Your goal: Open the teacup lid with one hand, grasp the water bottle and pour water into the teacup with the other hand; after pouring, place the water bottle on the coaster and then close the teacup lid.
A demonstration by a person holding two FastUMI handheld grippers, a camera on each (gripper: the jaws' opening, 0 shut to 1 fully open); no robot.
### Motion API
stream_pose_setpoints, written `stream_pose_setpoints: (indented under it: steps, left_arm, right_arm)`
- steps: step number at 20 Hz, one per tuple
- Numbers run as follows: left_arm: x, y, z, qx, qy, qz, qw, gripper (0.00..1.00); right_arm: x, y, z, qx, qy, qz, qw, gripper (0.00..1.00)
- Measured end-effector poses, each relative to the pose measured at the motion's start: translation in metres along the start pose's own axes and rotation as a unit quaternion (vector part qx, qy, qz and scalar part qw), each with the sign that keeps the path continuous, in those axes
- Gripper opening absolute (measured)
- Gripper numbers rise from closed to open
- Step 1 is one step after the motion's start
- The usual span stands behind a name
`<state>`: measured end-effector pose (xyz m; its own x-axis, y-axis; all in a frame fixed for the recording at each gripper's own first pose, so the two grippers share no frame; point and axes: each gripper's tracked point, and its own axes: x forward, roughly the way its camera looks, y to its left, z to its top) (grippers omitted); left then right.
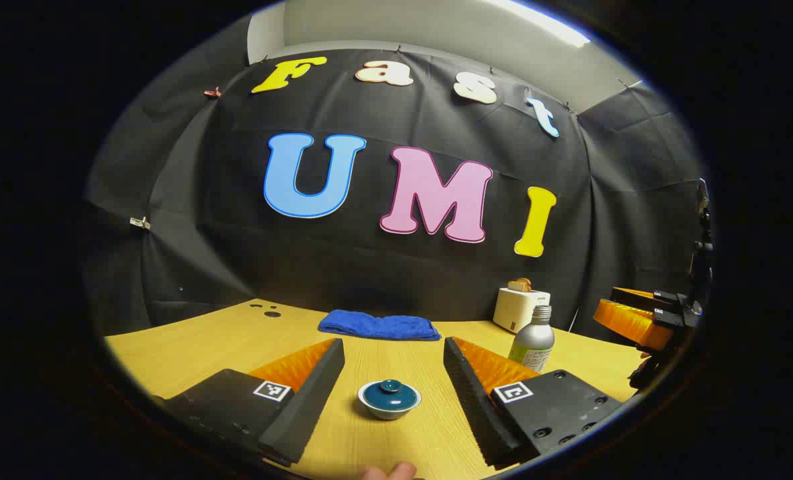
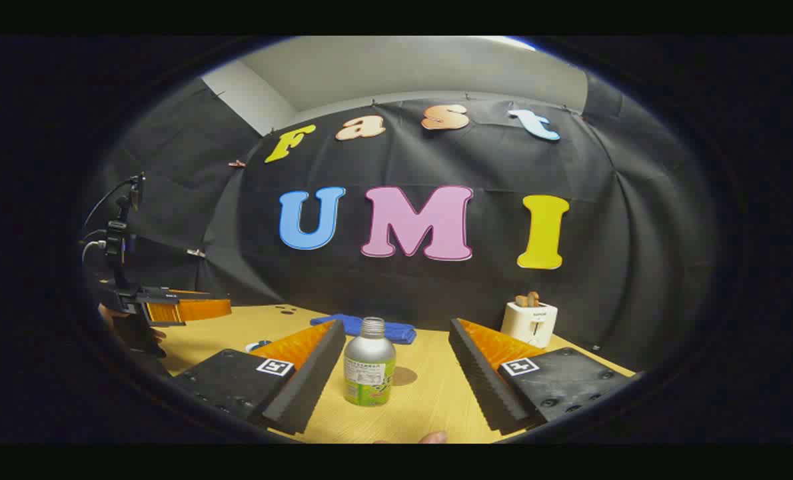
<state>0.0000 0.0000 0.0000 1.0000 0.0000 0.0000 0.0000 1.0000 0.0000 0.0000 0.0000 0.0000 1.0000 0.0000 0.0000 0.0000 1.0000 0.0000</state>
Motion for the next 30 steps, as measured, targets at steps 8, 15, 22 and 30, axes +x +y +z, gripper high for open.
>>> stream_pose_setpoints:
  steps: [8, 15, 22, 30]
  left_arm:
    - [0.000, 0.001, -0.002, -0.001, 0.002, 0.002, 1.000, 0.95]
    - [0.006, 0.003, -0.010, 0.000, 0.007, 0.004, 1.000, 0.94]
    - [0.054, 0.003, -0.068, 0.012, 0.072, 0.001, 0.997, 0.92]
    - [0.090, 0.004, -0.109, 0.018, 0.146, 0.008, 0.989, 0.79]
  right_arm:
    - [0.001, -0.002, -0.002, 0.000, 0.002, -0.003, 1.000, 0.97]
    - [0.002, 0.000, -0.004, 0.002, 0.002, 0.000, 1.000, 0.97]
    - [0.004, -0.004, -0.007, 0.012, 0.007, 0.002, 1.000, 0.97]
    - [0.006, -0.010, -0.013, 0.031, 0.013, 0.004, 0.999, 0.96]
